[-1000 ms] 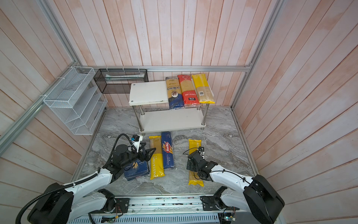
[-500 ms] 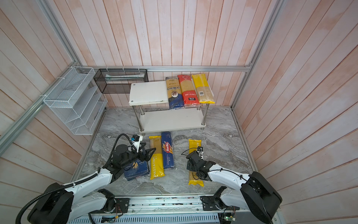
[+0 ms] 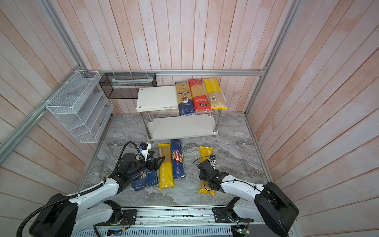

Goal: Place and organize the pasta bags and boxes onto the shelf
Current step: 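Lift the Pastatime bag upright off the table with the right gripper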

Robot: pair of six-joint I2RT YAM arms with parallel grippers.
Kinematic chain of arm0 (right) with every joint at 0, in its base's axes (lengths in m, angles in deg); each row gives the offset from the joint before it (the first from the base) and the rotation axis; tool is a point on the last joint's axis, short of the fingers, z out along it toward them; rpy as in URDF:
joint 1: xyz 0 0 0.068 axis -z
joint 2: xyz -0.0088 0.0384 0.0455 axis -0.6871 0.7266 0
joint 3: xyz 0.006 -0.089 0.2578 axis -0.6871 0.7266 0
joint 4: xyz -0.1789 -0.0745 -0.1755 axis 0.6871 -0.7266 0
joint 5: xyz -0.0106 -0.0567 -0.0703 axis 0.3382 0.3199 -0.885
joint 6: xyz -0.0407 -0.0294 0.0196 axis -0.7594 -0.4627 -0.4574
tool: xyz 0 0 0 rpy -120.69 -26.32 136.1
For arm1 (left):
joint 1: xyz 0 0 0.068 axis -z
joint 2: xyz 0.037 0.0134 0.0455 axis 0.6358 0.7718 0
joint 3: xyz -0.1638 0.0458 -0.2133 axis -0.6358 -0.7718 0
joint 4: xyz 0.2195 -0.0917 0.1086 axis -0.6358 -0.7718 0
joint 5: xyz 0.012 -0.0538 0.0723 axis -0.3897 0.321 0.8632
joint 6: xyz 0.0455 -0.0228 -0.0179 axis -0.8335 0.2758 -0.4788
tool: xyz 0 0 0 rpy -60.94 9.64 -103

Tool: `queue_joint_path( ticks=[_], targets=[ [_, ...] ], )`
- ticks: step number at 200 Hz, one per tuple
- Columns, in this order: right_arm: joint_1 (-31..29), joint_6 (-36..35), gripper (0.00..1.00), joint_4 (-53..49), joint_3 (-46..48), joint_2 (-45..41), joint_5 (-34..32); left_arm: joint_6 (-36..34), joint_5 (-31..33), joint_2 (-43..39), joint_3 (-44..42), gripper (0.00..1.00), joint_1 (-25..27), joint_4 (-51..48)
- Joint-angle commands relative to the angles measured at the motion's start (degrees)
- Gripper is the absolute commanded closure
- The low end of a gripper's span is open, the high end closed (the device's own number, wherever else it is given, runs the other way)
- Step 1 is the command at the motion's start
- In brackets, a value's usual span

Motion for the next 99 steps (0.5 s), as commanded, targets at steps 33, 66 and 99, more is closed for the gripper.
queue_joint_path(
  ticks=[33,66,99],
  targets=[
    [-0.4,1.6,0.55,-3.7,3.9,-6.9,6.3,-0.2,0.0,0.0,1.0,0.00,0.3,0.8],
    [-0.4,2.0,0.72,-4.3,4.8,-10.2,5.2,-0.2,0.0,0.1,1.0,0.00,0.2,0.8],
    [-0.3,1.8,0.78,-4.4,4.4,-13.5,4.4,-0.2,0.0,0.2,1.0,0.00,0.2,0.9]
  ],
)
